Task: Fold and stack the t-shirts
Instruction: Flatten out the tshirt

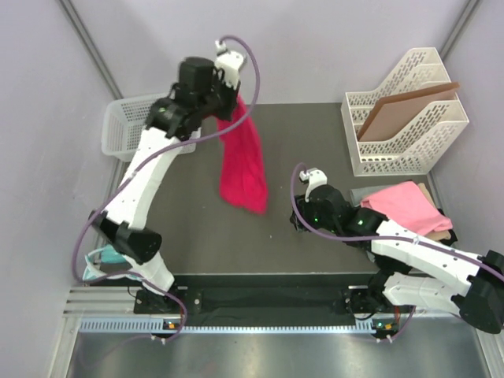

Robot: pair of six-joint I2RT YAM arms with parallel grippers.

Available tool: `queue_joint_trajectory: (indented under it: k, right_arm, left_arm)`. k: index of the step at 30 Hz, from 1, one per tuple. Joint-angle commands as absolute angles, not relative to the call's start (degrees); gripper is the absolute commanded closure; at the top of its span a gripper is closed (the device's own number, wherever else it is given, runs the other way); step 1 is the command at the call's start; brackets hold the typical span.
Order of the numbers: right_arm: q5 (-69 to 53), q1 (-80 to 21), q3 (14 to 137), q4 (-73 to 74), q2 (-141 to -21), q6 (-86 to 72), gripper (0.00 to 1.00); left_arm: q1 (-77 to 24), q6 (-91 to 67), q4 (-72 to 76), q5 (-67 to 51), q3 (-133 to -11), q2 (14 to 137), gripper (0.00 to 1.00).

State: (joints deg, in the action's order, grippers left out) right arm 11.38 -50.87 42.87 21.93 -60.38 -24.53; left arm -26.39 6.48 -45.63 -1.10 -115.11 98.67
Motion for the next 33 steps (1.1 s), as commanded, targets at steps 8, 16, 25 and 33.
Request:
queue_joint_trajectory:
  k: [8, 16, 25, 33]
  right_arm:
    - [15.0, -51.7, 43.5, 21.0, -57.6, -24.7, 0.55]
    - [20.7, -51.7, 47.0, 24.5, -58.1, -25.1, 0.56]
    - [25.5, -51.1, 48.4, 27.6, -58.3, -25.5, 0.44]
    - [16.7, -50.2, 51.7, 21.9, -74.5, -22.2, 0.33]
  left_arm:
    - [-32.4, 11.3, -63.6, -22.4, -106.5, 75.5, 1.00]
    - [-32.4, 14.1, -61.3, -24.7, -74.5, 69.4, 1.00]
    - [-32.3, 15.9, -58.8, -20.3, -63.9, 67.9, 1.00]
    - [-32.3, 18.4, -63.7, -23.2, -68.6, 67.5, 1.00]
